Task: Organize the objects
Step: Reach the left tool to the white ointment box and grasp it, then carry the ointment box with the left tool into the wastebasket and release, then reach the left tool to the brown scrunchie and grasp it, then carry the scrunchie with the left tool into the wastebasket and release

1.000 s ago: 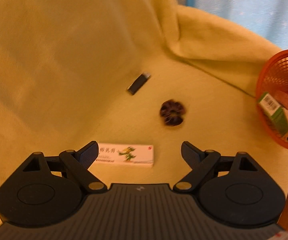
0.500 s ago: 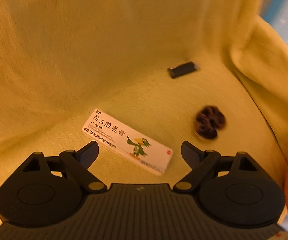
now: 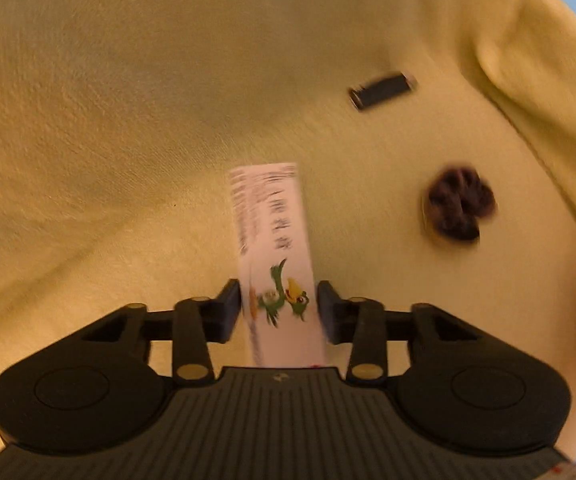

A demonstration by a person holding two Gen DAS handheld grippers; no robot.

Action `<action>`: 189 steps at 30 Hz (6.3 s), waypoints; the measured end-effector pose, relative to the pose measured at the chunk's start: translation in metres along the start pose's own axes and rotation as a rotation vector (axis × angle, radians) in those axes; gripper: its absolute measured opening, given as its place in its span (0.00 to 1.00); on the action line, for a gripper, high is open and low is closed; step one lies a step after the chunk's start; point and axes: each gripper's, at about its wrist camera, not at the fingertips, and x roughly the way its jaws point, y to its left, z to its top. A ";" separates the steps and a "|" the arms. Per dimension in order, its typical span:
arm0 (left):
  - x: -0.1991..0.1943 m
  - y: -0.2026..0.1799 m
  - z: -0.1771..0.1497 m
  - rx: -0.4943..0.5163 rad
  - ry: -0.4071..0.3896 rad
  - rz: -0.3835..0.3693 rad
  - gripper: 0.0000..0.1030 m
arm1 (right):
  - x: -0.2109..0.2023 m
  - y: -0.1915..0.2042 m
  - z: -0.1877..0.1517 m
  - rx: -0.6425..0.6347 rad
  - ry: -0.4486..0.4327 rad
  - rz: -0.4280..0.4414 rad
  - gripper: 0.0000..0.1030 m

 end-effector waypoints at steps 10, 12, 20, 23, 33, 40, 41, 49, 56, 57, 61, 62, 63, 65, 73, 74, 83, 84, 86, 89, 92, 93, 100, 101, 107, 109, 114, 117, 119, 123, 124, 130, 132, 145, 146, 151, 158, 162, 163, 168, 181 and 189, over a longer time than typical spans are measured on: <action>-0.003 0.010 -0.014 0.151 -0.018 0.017 0.35 | 0.002 -0.003 0.003 -0.005 -0.010 0.000 0.01; 0.001 0.009 -0.011 0.159 -0.016 0.017 0.35 | 0.002 -0.003 0.003 -0.005 -0.009 0.000 0.01; -0.008 0.004 -0.007 0.213 -0.007 -0.015 0.31 | 0.001 0.000 0.003 -0.017 -0.011 -0.001 0.01; -0.021 -0.002 -0.009 0.240 -0.012 -0.038 0.31 | 0.001 0.000 0.003 -0.019 -0.015 -0.001 0.01; -0.086 -0.046 -0.016 0.369 -0.065 -0.187 0.31 | 0.000 0.001 0.003 -0.030 -0.023 -0.003 0.01; -0.119 -0.084 -0.014 0.463 -0.090 -0.272 0.31 | -0.001 0.005 0.000 -0.034 -0.027 -0.005 0.01; -0.123 -0.089 -0.013 0.473 -0.090 -0.291 0.31 | -0.001 0.005 0.000 -0.033 -0.026 -0.003 0.01; -0.142 -0.156 0.006 0.641 -0.098 -0.427 0.31 | -0.001 0.007 -0.001 -0.022 -0.028 -0.003 0.01; -0.148 -0.222 0.026 0.697 -0.073 -0.571 0.32 | -0.004 0.007 -0.004 -0.006 -0.035 -0.009 0.01; -0.149 -0.232 0.030 0.690 -0.065 -0.604 0.31 | -0.004 0.006 -0.004 -0.006 -0.036 -0.010 0.01; -0.161 -0.251 0.039 0.674 -0.113 -0.677 0.38 | -0.004 0.006 -0.004 -0.006 -0.040 -0.009 0.01; -0.163 -0.252 0.039 0.666 -0.123 -0.676 0.38 | -0.003 0.006 -0.005 -0.004 -0.040 -0.007 0.01; -0.163 -0.250 0.039 0.659 -0.126 -0.672 0.38 | -0.003 0.006 -0.005 -0.003 -0.042 -0.008 0.01; -0.163 -0.242 0.037 0.648 -0.135 -0.640 0.38 | -0.003 0.005 -0.005 0.004 -0.045 -0.009 0.01; -0.143 -0.175 0.031 0.519 -0.146 -0.435 0.40 | -0.003 0.003 -0.005 0.011 -0.049 -0.009 0.01; -0.139 -0.165 0.029 0.498 -0.152 -0.400 0.41 | -0.003 0.003 -0.005 0.010 -0.049 -0.009 0.01; -0.106 -0.113 0.029 0.432 -0.162 -0.183 0.45 | -0.003 0.004 -0.004 0.003 -0.046 -0.007 0.01; -0.103 -0.110 0.029 0.433 -0.160 -0.174 0.45 | -0.003 0.004 -0.005 0.003 -0.045 -0.007 0.01; -0.098 -0.107 0.030 0.439 -0.147 -0.163 0.45 | -0.003 0.004 -0.004 0.003 -0.043 -0.007 0.01; -0.093 -0.103 0.030 0.447 -0.131 -0.150 0.45 | -0.003 0.003 -0.004 0.004 -0.039 -0.006 0.01; -0.089 -0.099 0.030 0.445 -0.119 -0.150 0.46 | -0.003 0.003 -0.004 0.003 -0.036 -0.006 0.01; -0.088 -0.098 0.030 0.444 -0.115 -0.149 0.46 | -0.003 0.003 -0.004 0.003 -0.035 -0.006 0.01; -0.082 -0.096 0.028 0.447 -0.105 -0.152 0.46 | -0.004 0.003 -0.003 0.001 -0.031 -0.004 0.01; -0.079 -0.096 0.028 0.447 -0.102 -0.152 0.46 | -0.004 0.002 -0.003 0.003 -0.031 -0.004 0.01; -0.065 -0.094 0.029 0.445 -0.096 -0.154 0.46 | -0.003 0.001 -0.002 0.006 -0.029 -0.002 0.01; -0.057 -0.095 0.030 0.441 -0.095 -0.158 0.46 | -0.003 0.000 -0.002 0.004 -0.029 -0.002 0.01; -0.030 -0.099 0.034 0.403 -0.091 -0.163 0.46 | -0.003 -0.001 -0.002 0.004 -0.033 -0.003 0.01; -0.016 -0.101 0.038 0.368 -0.089 -0.170 0.46 | -0.002 -0.001 -0.003 0.008 -0.035 -0.003 0.01; -0.005 -0.101 0.040 0.346 -0.080 -0.177 0.45 | -0.002 -0.001 -0.003 0.009 -0.037 -0.001 0.01; 0.012 -0.099 0.046 0.283 -0.054 -0.186 0.42 | -0.001 -0.001 -0.004 0.011 -0.041 0.003 0.01; 0.014 -0.099 0.046 0.274 -0.048 -0.189 0.39 | -0.001 -0.002 -0.004 0.013 -0.042 0.004 0.01; 0.008 -0.094 0.044 0.258 -0.030 -0.216 0.12 | 0.000 -0.002 -0.004 0.019 -0.041 0.004 0.01; 0.001 -0.092 0.041 0.261 -0.023 -0.219 0.10 | 0.000 -0.002 -0.004 0.020 -0.039 0.004 0.01; -0.056 -0.082 0.038 0.255 -0.038 -0.263 0.10 | -0.001 -0.003 0.000 0.019 -0.023 0.004 0.01; -0.059 -0.083 0.039 0.255 -0.040 -0.266 0.10 | -0.001 -0.002 0.000 0.019 -0.023 0.004 0.01; -0.077 -0.088 0.044 0.269 -0.058 -0.287 0.10 | -0.001 -0.001 0.001 0.019 -0.018 0.002 0.01; -0.104 -0.114 0.050 0.322 -0.073 -0.393 0.10 | 0.000 0.001 0.001 0.024 -0.013 0.000 0.01; -0.124 -0.149 0.050 0.407 -0.080 -0.476 0.10 | -0.001 0.001 0.000 0.030 -0.012 -0.001 0.01; -0.129 -0.158 0.049 0.427 -0.083 -0.500 0.10 | -0.001 0.001 0.000 0.031 -0.011 -0.001 0.01; -0.142 -0.206 0.046 0.512 -0.084 -0.628 0.10 | -0.002 0.001 0.000 0.035 -0.015 -0.003 0.01; -0.148 -0.237 0.035 0.644 -0.137 -0.657 0.43 | -0.003 0.000 -0.001 0.050 -0.026 -0.008 0.01; -0.108 -0.156 0.050 0.566 -0.159 -0.408 0.42 | -0.002 0.002 -0.001 0.053 -0.025 -0.008 0.01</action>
